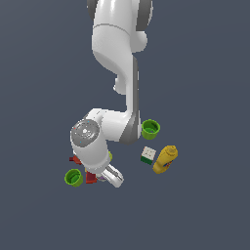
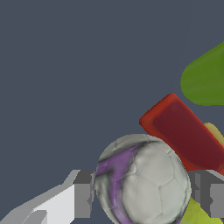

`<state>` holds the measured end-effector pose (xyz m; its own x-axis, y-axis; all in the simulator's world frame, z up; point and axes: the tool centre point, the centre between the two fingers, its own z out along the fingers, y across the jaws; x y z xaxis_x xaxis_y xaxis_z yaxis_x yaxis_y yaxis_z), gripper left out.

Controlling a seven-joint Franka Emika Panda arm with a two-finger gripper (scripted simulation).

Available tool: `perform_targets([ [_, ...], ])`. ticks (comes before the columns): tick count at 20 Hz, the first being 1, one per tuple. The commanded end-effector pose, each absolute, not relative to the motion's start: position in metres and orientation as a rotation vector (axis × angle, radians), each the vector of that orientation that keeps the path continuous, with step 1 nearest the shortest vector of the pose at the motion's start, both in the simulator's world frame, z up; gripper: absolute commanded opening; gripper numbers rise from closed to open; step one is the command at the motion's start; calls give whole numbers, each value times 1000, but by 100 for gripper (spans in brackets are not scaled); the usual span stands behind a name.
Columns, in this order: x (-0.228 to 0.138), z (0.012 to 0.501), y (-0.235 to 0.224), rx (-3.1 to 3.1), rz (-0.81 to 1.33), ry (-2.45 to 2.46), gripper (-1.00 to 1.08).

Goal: Pick up a designated object from a clutter of objects.

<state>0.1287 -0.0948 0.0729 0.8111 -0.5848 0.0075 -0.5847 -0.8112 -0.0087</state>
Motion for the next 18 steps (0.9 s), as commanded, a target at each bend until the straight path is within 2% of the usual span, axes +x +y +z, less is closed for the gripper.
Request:
perform_targets([
  [1,126,89,-100,-2983,-19,964,-100],
  [18,91,266,-161,-2983,-9,970,-100],
])
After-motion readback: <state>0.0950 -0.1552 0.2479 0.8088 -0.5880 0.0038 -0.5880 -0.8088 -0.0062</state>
